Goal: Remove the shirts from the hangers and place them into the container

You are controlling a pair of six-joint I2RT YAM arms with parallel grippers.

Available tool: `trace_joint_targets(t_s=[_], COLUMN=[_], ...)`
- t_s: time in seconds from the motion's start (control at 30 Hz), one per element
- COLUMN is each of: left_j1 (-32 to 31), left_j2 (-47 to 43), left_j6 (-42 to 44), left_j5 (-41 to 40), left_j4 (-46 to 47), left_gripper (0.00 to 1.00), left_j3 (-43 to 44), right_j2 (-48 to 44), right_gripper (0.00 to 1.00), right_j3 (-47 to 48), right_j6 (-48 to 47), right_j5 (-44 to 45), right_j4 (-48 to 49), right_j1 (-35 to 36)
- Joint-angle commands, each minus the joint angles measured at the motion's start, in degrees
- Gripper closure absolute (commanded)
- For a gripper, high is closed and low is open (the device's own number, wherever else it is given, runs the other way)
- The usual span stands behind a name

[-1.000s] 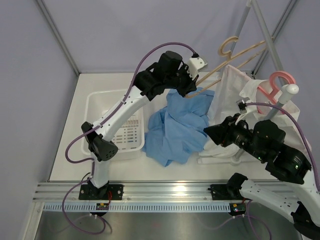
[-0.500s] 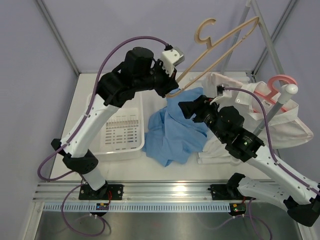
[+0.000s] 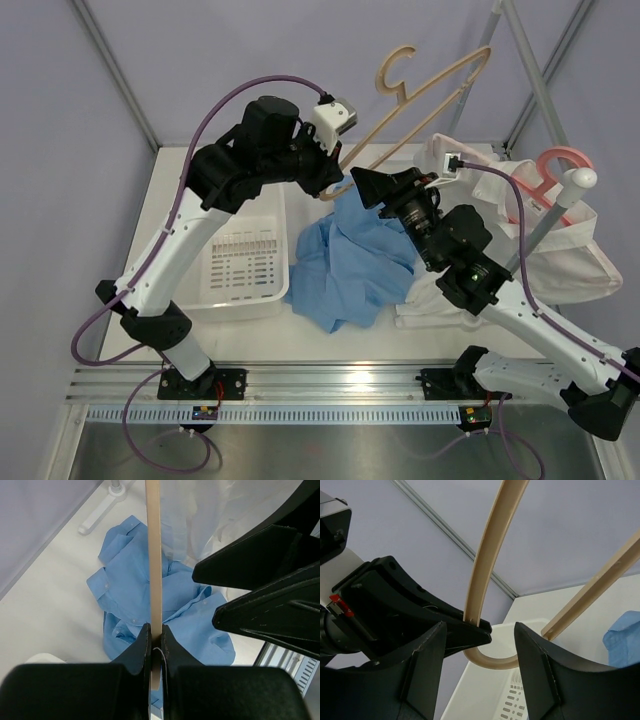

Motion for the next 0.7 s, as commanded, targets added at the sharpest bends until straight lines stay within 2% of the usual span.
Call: trace_joint_targets(t_s=[0.0,0.27,0.37,0.43,0.47,0.5,0.53,0.57,0.67], left_j1=[0.3,0.3,0.3,0.3,0.3,0.3,0.3,0.3,0.3], left_j2=[-1.7,-3.1,-4.0,-4.6,-4.8,-4.8,-4.8,-4.8,-4.6], left_j6=[-0.3,-0.2,-0.4,-0.5,-0.5,-0.5,-0.6,-0.6,-0.7], left_j5=[0.9,1.7,1.9,2.0,1.9,1.9,1.8,1.9,1.7], left_j4=[2.4,2.7,2.9,3.5,3.5,3.5,3.5,3.5,3.5], left_gripper=[1.00,1.00,1.00,1.00,1.00,1.00,1.00,1.00,1.00], left_j3=[-0.9,-2.9,-3.9,-4.7,-5.1,-5.1,-5.2,-5.1,-4.8], right_j2=[2.5,7.0,8.3,9.0,9.2,9.5,10.2,10.5,11.4], right_gripper=[0.36,0.39,0.46,0.59,0.68,0.86,0.94,1.00,1.00], right_j3=[2.4,5.9,6.9,6.9,6.9,7.0,7.3,7.4,7.5], right_j6=[-0.1,-0.1,0.1,0.6,1.1,1.4,1.8,2.4,2.7], right_j5=[2.1,1.4,2.1,2.4,2.7,2.7,2.7,2.9,4.3], right_j4=[7.1,9.7,10.0,10.7,11.0,11.1,11.1,11.2,12.3], right_j1=[0.7,0.7,0.7,0.7,0.7,0.7,0.7,0.7,1.0])
